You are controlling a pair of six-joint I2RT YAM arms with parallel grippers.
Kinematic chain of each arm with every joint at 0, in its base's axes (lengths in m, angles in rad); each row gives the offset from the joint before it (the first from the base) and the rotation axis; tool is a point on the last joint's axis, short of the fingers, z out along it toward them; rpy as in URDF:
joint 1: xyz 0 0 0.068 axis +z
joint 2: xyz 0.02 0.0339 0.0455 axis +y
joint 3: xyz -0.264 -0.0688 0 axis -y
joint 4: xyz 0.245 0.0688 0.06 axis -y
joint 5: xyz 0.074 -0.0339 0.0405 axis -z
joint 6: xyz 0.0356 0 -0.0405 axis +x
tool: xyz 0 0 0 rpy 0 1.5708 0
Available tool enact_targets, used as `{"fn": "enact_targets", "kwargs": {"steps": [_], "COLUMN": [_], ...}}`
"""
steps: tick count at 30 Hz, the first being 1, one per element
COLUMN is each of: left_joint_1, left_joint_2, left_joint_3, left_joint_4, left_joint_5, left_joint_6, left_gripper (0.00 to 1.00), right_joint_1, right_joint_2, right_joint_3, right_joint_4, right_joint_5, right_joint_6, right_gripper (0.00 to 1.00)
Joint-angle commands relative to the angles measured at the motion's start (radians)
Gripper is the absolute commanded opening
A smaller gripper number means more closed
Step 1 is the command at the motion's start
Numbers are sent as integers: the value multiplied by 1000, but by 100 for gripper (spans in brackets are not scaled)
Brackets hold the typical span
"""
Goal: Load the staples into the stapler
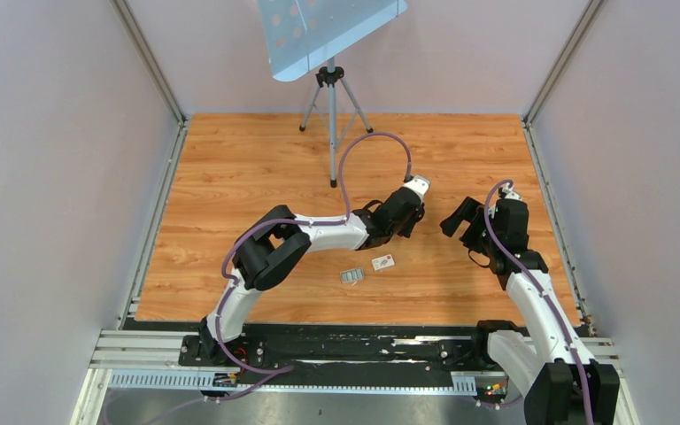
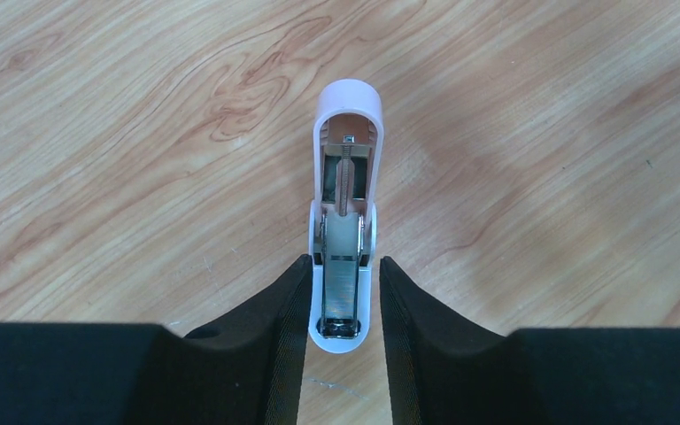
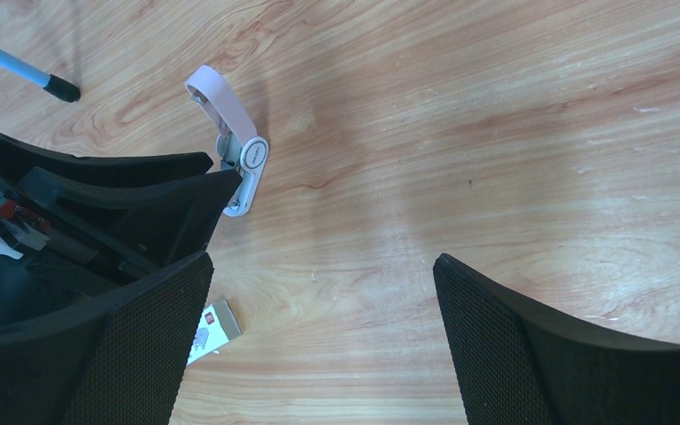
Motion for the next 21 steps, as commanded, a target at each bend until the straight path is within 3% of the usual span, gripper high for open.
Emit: {"fn": "enact_targets", "kwargs": {"steps": [1,6,8,10,14,19,21], "left_joint_1": [-7,7,23,42,73,84,84], "left_joint_2": [-74,-147,-184,-221,-279,-307,-286], "left_joint_3": [-8,-54,-90,-144,-226,-317,-323], "left_joint_4": [21,23,31,53,78,159,174], "left_joint_5": [2,-2,14,42,96,131,156], "left_joint_6": [-22,-50,-74,-97,-128,-102,-93], "left_gripper": [37,37,38,38,37,37,36], "right_joint_1": [-22,-23,-22,-21,-18,1,44], "right_joint_2": [-5,30,58,92,161,288,337], "right_joint_3": [-14,-5,1,2,8,76,105], "right_joint_4": [-12,47,82,129,252,299,306], "right_joint_5": [-30,-89,-128,-152,-224,-285,-292], "right_joint_6": [-13,-1,4,32,58,42,32], "right_gripper": [100,99,93,79,36,6,3]}}
